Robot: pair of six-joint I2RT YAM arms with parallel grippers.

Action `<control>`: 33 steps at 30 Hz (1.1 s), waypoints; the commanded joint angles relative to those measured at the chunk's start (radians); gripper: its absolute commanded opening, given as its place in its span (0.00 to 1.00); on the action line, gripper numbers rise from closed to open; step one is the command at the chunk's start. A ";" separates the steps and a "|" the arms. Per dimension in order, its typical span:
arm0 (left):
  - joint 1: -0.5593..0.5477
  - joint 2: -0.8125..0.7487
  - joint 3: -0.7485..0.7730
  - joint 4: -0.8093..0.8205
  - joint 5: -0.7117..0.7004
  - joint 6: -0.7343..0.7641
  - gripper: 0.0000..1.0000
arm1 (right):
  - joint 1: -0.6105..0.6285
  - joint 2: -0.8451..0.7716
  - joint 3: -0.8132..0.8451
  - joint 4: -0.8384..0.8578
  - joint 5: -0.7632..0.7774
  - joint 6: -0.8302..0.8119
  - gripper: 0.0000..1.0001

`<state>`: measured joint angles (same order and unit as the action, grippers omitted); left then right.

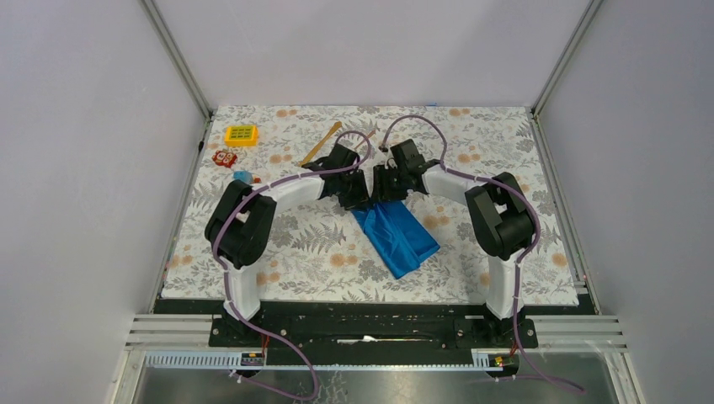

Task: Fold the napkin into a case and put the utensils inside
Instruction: Smooth out the 2/3-rectangle-folded napkin at the center of the board.

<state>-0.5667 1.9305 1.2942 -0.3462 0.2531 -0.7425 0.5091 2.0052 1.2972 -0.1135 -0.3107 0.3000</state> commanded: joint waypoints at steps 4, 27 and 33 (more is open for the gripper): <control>0.024 -0.095 -0.003 0.050 0.129 -0.022 0.36 | -0.023 -0.159 0.017 -0.196 0.010 0.010 0.62; -0.056 0.113 0.285 -0.168 -0.194 -0.018 0.48 | -0.159 -0.215 -0.259 0.030 -0.216 0.100 0.39; -0.086 0.197 0.402 -0.278 -0.250 -0.046 0.37 | -0.161 -0.220 -0.260 0.034 -0.222 0.098 0.37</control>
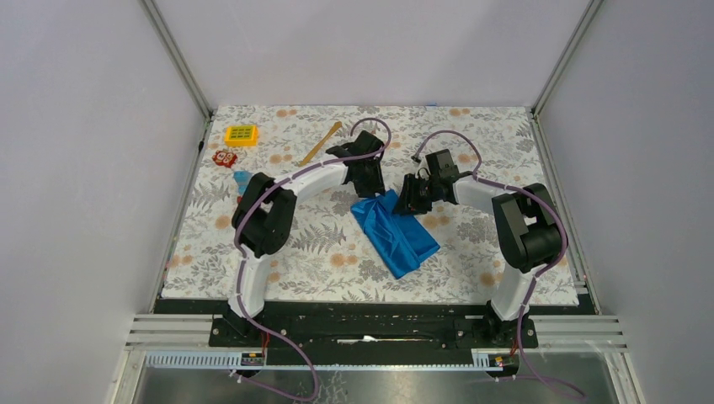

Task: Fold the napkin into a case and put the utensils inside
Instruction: Smooth out the 2/3-rectangle-folded napkin at the center of the board.

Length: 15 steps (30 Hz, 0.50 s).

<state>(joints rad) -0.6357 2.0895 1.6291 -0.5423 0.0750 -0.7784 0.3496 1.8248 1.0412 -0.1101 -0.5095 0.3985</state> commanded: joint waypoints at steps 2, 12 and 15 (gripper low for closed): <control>-0.023 0.052 0.081 -0.094 -0.110 -0.020 0.37 | -0.001 -0.042 -0.004 0.031 -0.022 -0.003 0.37; -0.043 0.102 0.155 -0.155 -0.163 -0.036 0.48 | 0.000 -0.036 -0.021 0.050 -0.038 -0.004 0.35; -0.054 0.108 0.169 -0.156 -0.172 -0.028 0.50 | -0.001 -0.027 -0.024 0.059 -0.043 0.001 0.34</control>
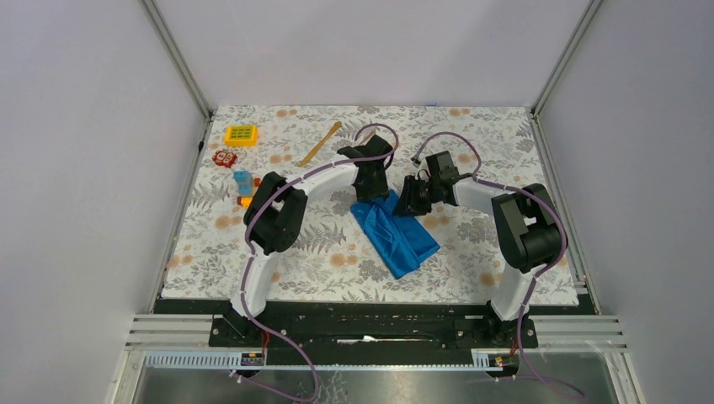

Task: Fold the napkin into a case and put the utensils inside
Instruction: Smooth out the 2/3-rectangle-folded napkin at the center of the board.

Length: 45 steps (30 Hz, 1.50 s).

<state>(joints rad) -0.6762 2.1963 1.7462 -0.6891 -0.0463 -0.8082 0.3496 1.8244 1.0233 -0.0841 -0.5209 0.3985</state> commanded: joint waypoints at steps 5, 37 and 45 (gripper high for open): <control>-0.017 0.040 0.102 -0.053 -0.058 0.017 0.42 | -0.001 -0.028 -0.006 0.037 -0.031 0.001 0.33; -0.095 0.166 0.349 -0.285 -0.282 0.142 0.49 | 0.000 -0.024 -0.015 0.035 0.006 -0.019 0.30; -0.097 0.175 0.350 -0.278 -0.277 0.139 0.40 | 0.000 -0.010 -0.019 0.053 -0.007 -0.010 0.29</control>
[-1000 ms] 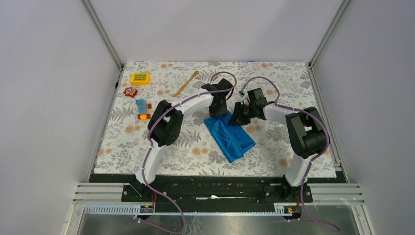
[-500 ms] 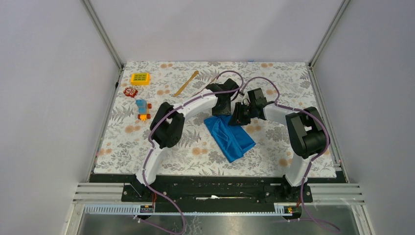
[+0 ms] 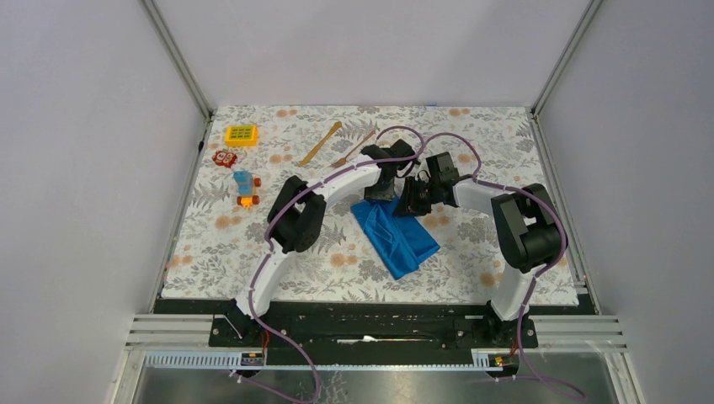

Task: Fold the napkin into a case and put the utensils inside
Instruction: Smooth out the 2/3-rectangle-folded napkin at the center of the board.

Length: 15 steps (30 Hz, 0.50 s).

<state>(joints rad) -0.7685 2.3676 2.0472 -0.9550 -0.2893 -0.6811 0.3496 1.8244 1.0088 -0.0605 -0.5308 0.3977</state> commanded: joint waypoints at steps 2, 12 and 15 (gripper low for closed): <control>-0.004 0.003 0.043 -0.009 -0.038 0.013 0.39 | 0.000 -0.010 -0.004 0.028 0.005 -0.009 0.29; -0.004 -0.008 0.016 -0.010 -0.038 0.037 0.16 | -0.001 -0.012 -0.002 0.023 0.024 -0.015 0.29; -0.004 -0.055 -0.013 -0.009 -0.062 0.029 0.04 | -0.001 -0.014 -0.004 0.022 0.026 -0.017 0.29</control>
<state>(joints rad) -0.7685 2.3737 2.0472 -0.9573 -0.2962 -0.6590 0.3496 1.8244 1.0073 -0.0574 -0.5232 0.3977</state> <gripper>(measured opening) 0.108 0.294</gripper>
